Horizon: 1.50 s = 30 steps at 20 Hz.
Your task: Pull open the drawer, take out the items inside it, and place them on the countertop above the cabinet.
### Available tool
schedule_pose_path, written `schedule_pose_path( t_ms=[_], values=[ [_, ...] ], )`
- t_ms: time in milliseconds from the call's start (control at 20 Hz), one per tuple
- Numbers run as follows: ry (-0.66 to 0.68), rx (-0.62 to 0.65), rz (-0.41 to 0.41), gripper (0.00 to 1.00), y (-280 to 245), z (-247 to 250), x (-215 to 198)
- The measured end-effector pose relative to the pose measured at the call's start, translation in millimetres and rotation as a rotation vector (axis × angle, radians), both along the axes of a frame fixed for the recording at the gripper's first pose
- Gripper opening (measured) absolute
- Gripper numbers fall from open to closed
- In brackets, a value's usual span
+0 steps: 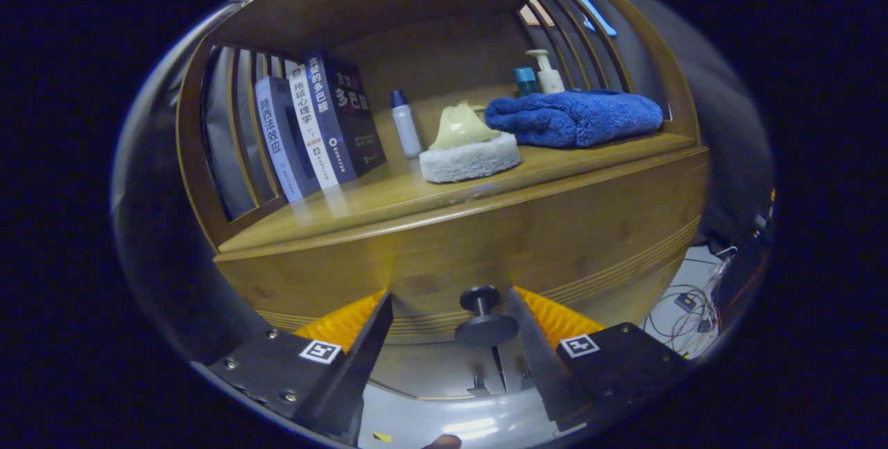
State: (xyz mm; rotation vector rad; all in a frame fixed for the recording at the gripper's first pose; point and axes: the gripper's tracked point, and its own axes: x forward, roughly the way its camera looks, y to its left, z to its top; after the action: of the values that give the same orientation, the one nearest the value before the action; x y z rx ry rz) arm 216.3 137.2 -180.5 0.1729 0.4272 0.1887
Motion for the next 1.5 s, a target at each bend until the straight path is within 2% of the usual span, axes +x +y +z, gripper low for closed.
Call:
schedule_pose_path(
  t_ms=[600,750,1100,1500],
  values=[
    [0.012,-0.020,0.009,0.99,-1.0,-2.3,-0.3],
    [-0.022,-0.035,0.026,0.99,-3.6,10.2,-3.9],
    [-0.204,-0.052,0.024,0.99,-29.9,83.9,-23.0],
    [-0.355,-0.111,-0.057,0.98,-93.8,174.7,-53.6]
  ],
)
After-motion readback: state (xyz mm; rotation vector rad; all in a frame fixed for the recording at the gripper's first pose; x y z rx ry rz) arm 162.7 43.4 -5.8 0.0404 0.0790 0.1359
